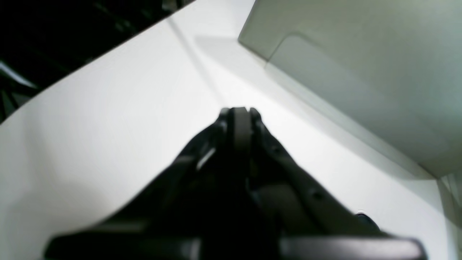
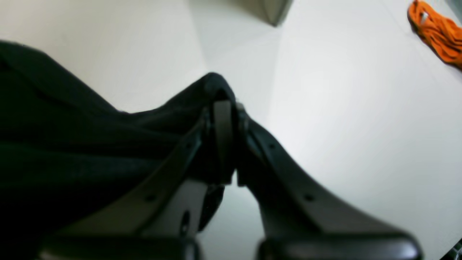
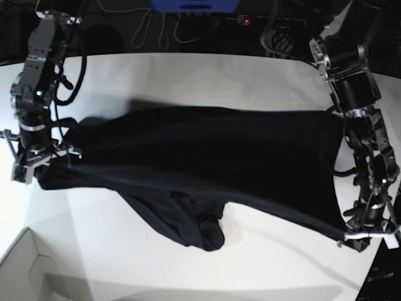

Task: Layout the t-shirt on the table in an organized manner, then fold the t-shirt properly
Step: 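Pull both grippers apart, stretching the shirt across the table, then lift the stretched shirt with both grippers and shake it out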

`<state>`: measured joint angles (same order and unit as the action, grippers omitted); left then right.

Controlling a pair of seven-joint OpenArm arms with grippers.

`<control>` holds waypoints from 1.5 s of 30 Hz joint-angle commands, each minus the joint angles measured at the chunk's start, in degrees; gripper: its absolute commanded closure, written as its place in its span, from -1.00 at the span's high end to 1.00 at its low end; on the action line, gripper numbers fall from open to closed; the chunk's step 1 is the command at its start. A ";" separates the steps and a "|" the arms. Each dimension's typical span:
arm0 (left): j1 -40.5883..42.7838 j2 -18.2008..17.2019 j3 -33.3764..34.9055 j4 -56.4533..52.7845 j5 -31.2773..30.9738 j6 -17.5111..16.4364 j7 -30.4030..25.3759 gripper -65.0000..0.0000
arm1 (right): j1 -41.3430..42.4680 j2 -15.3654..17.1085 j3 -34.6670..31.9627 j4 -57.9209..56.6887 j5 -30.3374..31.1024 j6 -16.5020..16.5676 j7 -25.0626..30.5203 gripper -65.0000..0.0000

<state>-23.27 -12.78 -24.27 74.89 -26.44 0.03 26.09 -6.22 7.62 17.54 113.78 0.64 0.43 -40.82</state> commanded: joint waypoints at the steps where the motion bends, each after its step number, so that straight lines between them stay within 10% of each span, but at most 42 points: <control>1: -1.66 -0.81 -0.12 1.37 -0.25 0.01 -1.43 -0.99 | 0.37 0.78 1.32 1.26 -0.78 -0.12 1.30 -1.00; 21: -15.46 -1.95 -0.83 -8.21 -0.16 0.01 -1.78 -0.99 | 14.35 3.42 -4.92 0.55 -0.78 -0.03 0.95 -1.00; 38: -25.83 -5.11 -0.48 -30.45 -0.07 -0.16 -10.57 -0.99 | 31.84 3.33 -13.19 -29.86 -0.78 0.94 1.39 -1.00; 45: -25.66 -5.38 -0.48 -33.27 -0.07 -0.25 -10.83 -0.99 | 32.20 2.98 -17.58 -32.50 -0.95 8.41 1.39 -0.41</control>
<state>-46.50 -17.26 -24.75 40.53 -26.22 0.43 16.88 24.27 10.28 -0.30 80.31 -0.21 8.16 -40.84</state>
